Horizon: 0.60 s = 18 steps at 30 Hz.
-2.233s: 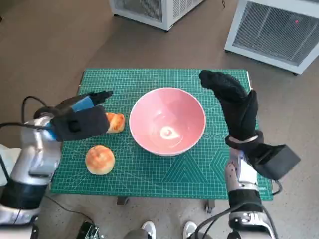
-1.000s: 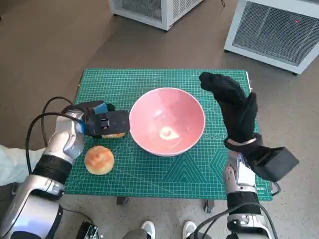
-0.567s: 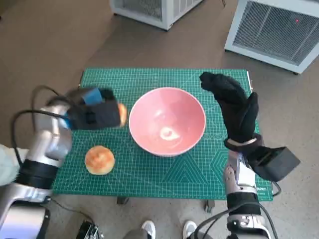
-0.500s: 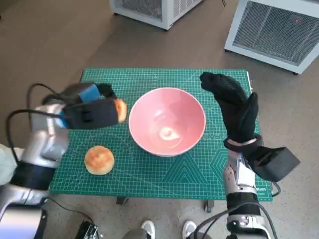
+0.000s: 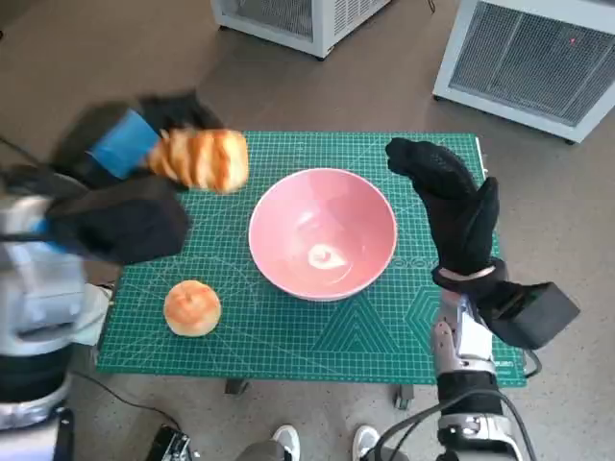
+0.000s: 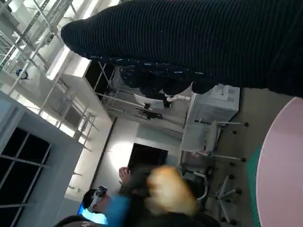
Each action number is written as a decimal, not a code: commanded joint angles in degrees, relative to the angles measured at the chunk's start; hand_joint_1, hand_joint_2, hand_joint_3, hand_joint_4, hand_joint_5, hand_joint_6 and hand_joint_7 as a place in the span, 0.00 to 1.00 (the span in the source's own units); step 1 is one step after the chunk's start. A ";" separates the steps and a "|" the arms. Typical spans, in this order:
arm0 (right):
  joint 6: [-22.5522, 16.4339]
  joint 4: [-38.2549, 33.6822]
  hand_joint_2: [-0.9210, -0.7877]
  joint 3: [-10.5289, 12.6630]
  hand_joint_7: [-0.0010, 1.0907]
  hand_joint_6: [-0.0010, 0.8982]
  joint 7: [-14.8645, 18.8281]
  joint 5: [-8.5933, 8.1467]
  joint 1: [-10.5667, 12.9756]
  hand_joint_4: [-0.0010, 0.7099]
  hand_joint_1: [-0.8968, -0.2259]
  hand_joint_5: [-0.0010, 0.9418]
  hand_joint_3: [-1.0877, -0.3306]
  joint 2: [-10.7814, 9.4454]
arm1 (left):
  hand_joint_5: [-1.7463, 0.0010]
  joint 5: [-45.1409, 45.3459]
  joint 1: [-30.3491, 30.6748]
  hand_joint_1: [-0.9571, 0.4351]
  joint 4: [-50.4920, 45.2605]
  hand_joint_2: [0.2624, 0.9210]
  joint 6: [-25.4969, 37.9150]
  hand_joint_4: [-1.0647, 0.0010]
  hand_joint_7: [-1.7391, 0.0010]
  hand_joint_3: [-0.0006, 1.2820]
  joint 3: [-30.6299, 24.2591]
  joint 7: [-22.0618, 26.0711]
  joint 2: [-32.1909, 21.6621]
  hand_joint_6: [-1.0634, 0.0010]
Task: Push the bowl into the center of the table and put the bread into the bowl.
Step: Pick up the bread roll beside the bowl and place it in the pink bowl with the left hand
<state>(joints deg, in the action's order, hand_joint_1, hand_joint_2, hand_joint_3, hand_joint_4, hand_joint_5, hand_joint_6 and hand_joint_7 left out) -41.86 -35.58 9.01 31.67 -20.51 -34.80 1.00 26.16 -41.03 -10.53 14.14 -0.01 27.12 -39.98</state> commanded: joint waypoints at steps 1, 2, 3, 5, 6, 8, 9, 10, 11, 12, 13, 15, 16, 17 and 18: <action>0.84 -0.14 0.00 0.24 0.53 0.05 0.33 -0.78 1.32 0.35 0.20 0.00 0.40 -0.37 | 0.34 -1.36 -1.14 0.69 -3.10 0.95 -0.97 0.23 0.48 0.01 0.29 0.20 0.56 0.29; 0.75 -0.16 0.00 0.26 0.54 0.05 0.36 -0.78 1.36 0.35 0.20 0.00 0.40 -0.37 | 0.34 -1.48 -1.27 0.69 -3.50 0.95 -1.31 0.23 0.48 0.01 0.88 0.32 0.91 0.28; 0.69 -0.18 0.00 0.27 0.54 0.05 0.38 -0.78 1.39 0.35 0.20 0.00 0.40 -0.37 | 0.33 -1.59 -1.36 0.69 -3.76 0.96 -1.52 0.24 0.49 0.02 1.26 0.41 1.12 0.28; 0.59 -0.25 0.00 0.32 0.54 0.05 0.44 -0.83 1.43 0.35 0.20 0.00 0.40 -0.37 | 0.31 -1.93 -1.89 0.69 -3.58 0.96 -2.29 0.25 0.50 0.02 2.33 0.76 1.55 0.28; 0.55 -0.26 0.00 0.34 0.54 0.05 0.47 -0.85 1.50 0.35 0.20 0.00 0.40 -0.39 | 0.31 -1.64 -2.51 0.69 -3.80 0.96 -1.98 0.26 0.50 0.02 3.44 1.46 1.80 0.28; 0.46 -0.29 0.00 0.35 0.54 0.05 0.45 -0.83 1.58 0.35 0.20 0.00 0.40 -0.43 | 0.32 -0.99 -3.49 0.69 -4.57 0.96 -0.59 0.26 0.49 0.02 5.24 2.84 2.32 0.29; 0.43 -0.30 0.00 0.35 0.54 0.05 0.42 -0.80 1.61 0.35 0.20 0.00 0.40 -0.46 | 0.32 -0.71 -3.85 0.69 -4.99 0.96 0.22 0.26 0.47 0.02 5.90 3.45 2.58 0.30; 0.38 -0.29 0.00 0.36 0.54 0.05 0.34 -0.73 1.65 0.35 0.20 0.00 0.40 -0.48 | 0.33 -0.17 -4.27 0.69 -5.22 0.96 1.03 0.26 0.46 0.02 6.88 3.95 3.09 0.30; 0.34 -0.29 0.00 0.36 0.54 0.05 0.29 -0.68 1.67 0.35 0.20 0.00 0.40 -0.50 | 0.33 0.23 -4.57 0.69 -5.37 0.96 1.60 0.26 0.46 0.02 7.56 4.30 3.43 0.31; 0.22 -0.31 0.00 0.36 0.54 0.05 0.21 -0.57 1.73 0.35 0.20 0.00 0.40 -0.53 | 0.33 1.04 -5.22 0.69 -4.84 0.96 2.07 0.26 0.45 0.02 8.91 4.50 4.20 0.31; 0.13 -0.33 0.00 0.36 0.54 0.05 0.17 -0.49 1.77 0.35 0.20 0.00 0.40 -0.56 | 0.34 1.61 -5.68 0.69 -4.48 0.97 2.48 0.27 0.44 0.02 9.87 4.64 4.73 0.32; 0.02 -0.44 0.00 0.40 0.54 0.05 0.08 -0.40 1.80 0.35 0.20 0.00 0.40 -0.59 | 0.34 2.61 -6.77 0.69 -2.81 0.97 2.85 0.29 0.41 0.02 11.90 4.81 6.16 0.33; 0.03 -0.47 0.00 0.45 0.54 0.05 0.07 -0.43 1.81 0.35 0.21 0.00 0.40 -0.58 | 0.35 3.04 -7.28 0.69 -1.63 0.98 2.85 0.29 0.40 0.02 12.97 4.74 7.09 0.33; 0.05 -0.51 0.00 0.49 0.54 0.05 0.07 -0.45 1.81 0.35 0.21 0.00 0.40 -0.58 | 0.35 3.34 -7.65 0.69 -0.80 0.98 2.86 0.29 0.40 0.02 13.69 4.67 7.74 0.33; 0.05 -0.52 0.00 0.55 0.54 0.04 0.09 -0.50 1.86 0.35 0.21 0.00 0.40 -0.54 | 0.35 3.63 -8.07 0.69 1.04 0.99 2.29 0.30 0.38 0.02 14.84 4.18 8.83 0.35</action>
<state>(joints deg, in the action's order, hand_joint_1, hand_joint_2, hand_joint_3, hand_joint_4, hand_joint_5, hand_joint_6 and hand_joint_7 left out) -42.01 -35.58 9.10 31.80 -20.52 -34.43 0.63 28.35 -46.68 -12.71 16.53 11.83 31.49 -33.66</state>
